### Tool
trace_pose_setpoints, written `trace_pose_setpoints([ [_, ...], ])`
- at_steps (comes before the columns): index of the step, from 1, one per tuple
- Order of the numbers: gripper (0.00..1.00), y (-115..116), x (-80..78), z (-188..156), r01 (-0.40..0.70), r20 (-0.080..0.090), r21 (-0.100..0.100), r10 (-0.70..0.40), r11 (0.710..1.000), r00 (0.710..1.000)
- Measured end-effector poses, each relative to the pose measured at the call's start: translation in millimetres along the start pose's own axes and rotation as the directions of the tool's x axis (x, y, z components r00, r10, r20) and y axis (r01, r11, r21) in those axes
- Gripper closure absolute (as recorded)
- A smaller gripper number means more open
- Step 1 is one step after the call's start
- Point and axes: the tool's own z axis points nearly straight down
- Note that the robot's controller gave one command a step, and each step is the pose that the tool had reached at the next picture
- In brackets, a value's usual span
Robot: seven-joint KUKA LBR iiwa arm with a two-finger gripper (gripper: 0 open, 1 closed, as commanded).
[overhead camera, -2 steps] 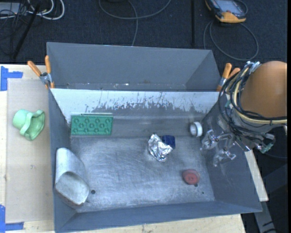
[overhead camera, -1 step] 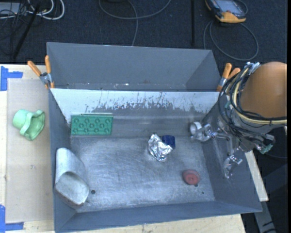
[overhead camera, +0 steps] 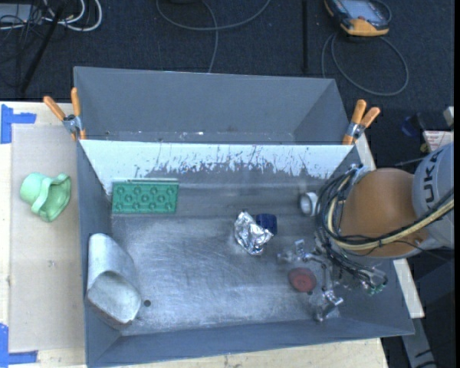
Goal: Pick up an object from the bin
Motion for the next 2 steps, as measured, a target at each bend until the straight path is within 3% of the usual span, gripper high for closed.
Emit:
trace_pose_setpoints([
  [1,1.0,0,1.1,-3,0.004,-0.009,-0.002,-0.004,1.0,1.0],
  [2,1.0,-30,-34.3,-94,0.013,-0.005,0.0,-0.013,1.0,1.0],
])
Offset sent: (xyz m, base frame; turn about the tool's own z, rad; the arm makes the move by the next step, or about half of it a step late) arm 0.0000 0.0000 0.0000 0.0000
